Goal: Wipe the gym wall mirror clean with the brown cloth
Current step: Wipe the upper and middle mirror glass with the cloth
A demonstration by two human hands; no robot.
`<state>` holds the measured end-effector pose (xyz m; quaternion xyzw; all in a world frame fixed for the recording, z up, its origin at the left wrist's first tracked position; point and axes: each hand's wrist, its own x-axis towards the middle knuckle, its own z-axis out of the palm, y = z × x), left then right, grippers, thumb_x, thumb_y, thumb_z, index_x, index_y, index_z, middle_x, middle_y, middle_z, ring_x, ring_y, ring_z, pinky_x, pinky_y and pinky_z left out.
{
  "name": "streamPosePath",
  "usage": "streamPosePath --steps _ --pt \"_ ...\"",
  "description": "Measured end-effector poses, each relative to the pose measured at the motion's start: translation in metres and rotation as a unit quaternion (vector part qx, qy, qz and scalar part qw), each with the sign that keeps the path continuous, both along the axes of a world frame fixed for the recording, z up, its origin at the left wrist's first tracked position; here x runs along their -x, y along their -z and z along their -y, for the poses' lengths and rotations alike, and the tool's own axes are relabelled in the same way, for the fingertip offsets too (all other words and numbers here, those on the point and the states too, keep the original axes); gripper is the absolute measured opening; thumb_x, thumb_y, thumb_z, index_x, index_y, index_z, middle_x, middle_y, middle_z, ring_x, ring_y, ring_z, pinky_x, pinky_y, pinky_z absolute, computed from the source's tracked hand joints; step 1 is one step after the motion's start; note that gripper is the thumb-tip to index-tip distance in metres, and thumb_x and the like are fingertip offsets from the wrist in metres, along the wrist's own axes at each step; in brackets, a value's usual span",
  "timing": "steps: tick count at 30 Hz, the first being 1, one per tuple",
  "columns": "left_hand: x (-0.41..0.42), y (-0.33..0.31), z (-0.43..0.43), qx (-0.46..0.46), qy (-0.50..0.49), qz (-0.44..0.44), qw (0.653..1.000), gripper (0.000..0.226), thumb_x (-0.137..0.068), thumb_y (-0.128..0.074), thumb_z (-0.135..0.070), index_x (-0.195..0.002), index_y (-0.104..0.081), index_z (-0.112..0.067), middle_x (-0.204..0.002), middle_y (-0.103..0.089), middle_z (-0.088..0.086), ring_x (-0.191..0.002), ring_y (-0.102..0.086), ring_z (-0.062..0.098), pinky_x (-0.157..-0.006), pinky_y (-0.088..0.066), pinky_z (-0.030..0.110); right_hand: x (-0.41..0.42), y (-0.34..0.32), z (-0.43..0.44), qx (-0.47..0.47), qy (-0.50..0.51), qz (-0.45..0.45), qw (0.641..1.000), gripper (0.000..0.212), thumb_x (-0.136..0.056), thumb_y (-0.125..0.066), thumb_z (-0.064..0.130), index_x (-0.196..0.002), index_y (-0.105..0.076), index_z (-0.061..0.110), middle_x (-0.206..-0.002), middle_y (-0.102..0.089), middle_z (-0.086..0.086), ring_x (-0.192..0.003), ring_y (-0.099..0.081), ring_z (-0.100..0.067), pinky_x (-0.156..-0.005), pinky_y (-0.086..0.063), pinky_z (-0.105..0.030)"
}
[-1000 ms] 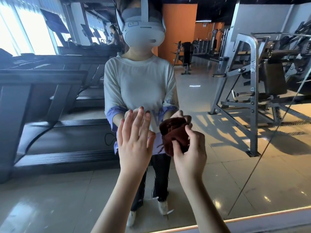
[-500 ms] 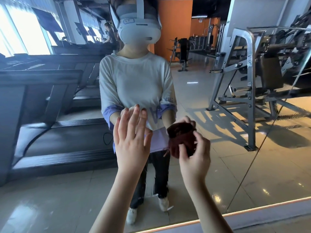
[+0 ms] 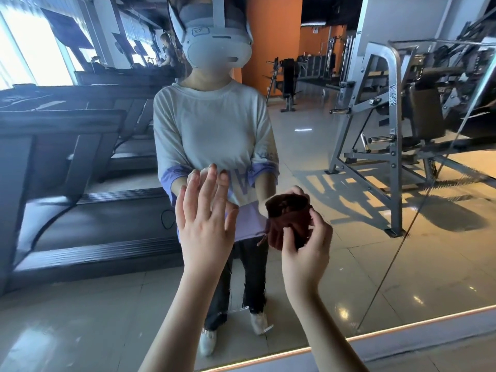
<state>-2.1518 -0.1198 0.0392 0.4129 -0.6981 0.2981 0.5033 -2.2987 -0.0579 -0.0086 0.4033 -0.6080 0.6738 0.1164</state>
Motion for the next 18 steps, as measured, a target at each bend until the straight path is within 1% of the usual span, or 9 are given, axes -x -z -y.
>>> streamPosePath --steps 1,3,5,6,10,11,13,15,18 --pt "0.000 0.000 0.000 0.001 0.000 0.000 1.000 0.066 -0.089 -0.072 -0.022 -0.147 -0.043 -0.013 -0.153 -0.043 0.010 -0.142 -0.037 0.035 -0.114 -0.034 0.051 -0.006 0.005 -0.001 -0.015 0.000 -0.009 1.000 0.051 -0.079 -0.070 0.010 -0.126 -0.050 0.010 -0.116 -0.059 -0.014 -0.100 -0.061 -0.031 -0.076 -0.054 -0.035" --pt "0.000 0.001 0.000 0.001 -0.003 0.001 1.000 0.067 -0.088 -0.073 -0.022 -0.147 -0.044 -0.012 -0.153 -0.044 0.011 -0.142 -0.037 0.036 -0.114 -0.035 0.052 -0.019 0.011 -0.004 -0.058 -0.022 -0.044 0.997 0.059 -0.073 -0.078 0.004 -0.124 -0.049 0.011 -0.115 -0.061 -0.015 -0.099 -0.063 -0.032 -0.073 -0.057 -0.038" --pt "-0.001 0.001 0.000 0.000 -0.006 0.003 1.000 0.067 -0.088 -0.073 -0.022 -0.147 -0.044 -0.012 -0.153 -0.044 0.011 -0.142 -0.037 0.036 -0.114 -0.035 0.052 -0.019 0.005 -0.005 -0.089 -0.044 -0.079 0.992 0.065 -0.065 -0.085 0.000 -0.121 -0.053 0.012 -0.110 -0.063 -0.013 -0.095 -0.066 -0.033 -0.070 -0.056 -0.037" --pt "0.000 0.001 0.000 -0.002 -0.006 0.002 1.000 0.067 -0.088 -0.072 -0.022 -0.147 -0.044 -0.013 -0.153 -0.043 0.010 -0.142 -0.036 0.035 -0.114 -0.034 0.052 -0.013 -0.004 -0.004 -0.086 -0.038 -0.081 0.992 0.063 -0.065 -0.085 0.000 -0.120 -0.056 0.010 -0.109 -0.064 -0.013 -0.093 -0.066 -0.033 -0.070 -0.054 -0.036" --pt "0.002 -0.001 -0.002 -0.010 0.002 -0.007 1.000 0.065 -0.088 -0.069 -0.021 -0.147 -0.043 -0.013 -0.154 -0.042 0.010 -0.144 -0.032 0.034 -0.115 -0.032 0.051 0.020 -0.042 0.000 -0.016 0.028 0.008 0.999 0.049 -0.078 -0.074 0.004 -0.125 -0.058 0.005 -0.116 -0.061 -0.013 -0.101 -0.062 -0.033 -0.078 -0.052 -0.039" --pt "0.002 -0.001 -0.002 -0.010 0.003 -0.007 1.000 0.065 -0.088 -0.069 -0.021 -0.147 -0.043 -0.013 -0.154 -0.042 0.010 -0.144 -0.032 0.034 -0.115 -0.032 0.052 0.022 -0.044 0.000 -0.009 0.037 0.011 0.999 0.049 -0.080 -0.073 0.005 -0.127 -0.057 0.005 -0.117 -0.060 -0.014 -0.102 -0.061 -0.034 -0.079 -0.051 -0.038" --pt "0.001 -0.001 -0.002 -0.008 0.006 -0.006 1.000 0.065 -0.088 -0.069 -0.020 -0.147 -0.043 -0.013 -0.153 -0.043 0.011 -0.143 -0.033 0.034 -0.115 -0.032 0.052 0.014 -0.041 -0.002 -0.022 0.035 -0.013 0.999 0.051 -0.079 -0.074 0.001 -0.127 -0.058 0.003 -0.117 -0.060 -0.016 -0.104 -0.060 -0.036 -0.080 -0.047 -0.034" --pt "0.001 -0.001 -0.002 -0.005 0.004 -0.005 1.000 0.065 -0.087 -0.069 -0.020 -0.147 -0.044 -0.012 -0.153 -0.042 0.011 -0.143 -0.033 0.034 -0.116 -0.031 0.051 0.003 -0.036 -0.003 -0.042 0.012 -0.061 0.997 0.055 -0.072 -0.079 -0.002 -0.124 -0.061 0.004 -0.114 -0.063 -0.015 -0.102 -0.061 -0.035 -0.079 -0.045 -0.030" --pt "0.001 -0.001 -0.001 -0.001 0.000 0.000 1.000 0.066 -0.087 -0.068 -0.021 -0.147 -0.042 -0.012 -0.154 -0.039 0.009 -0.143 -0.033 0.033 -0.116 -0.031 0.050 0.004 -0.054 0.002 -0.016 -0.005 -0.127 0.992 0.050 -0.073 -0.077 0.006 -0.121 -0.063 0.009 -0.111 -0.064 -0.010 -0.098 -0.062 -0.029 -0.074 -0.052 -0.033"
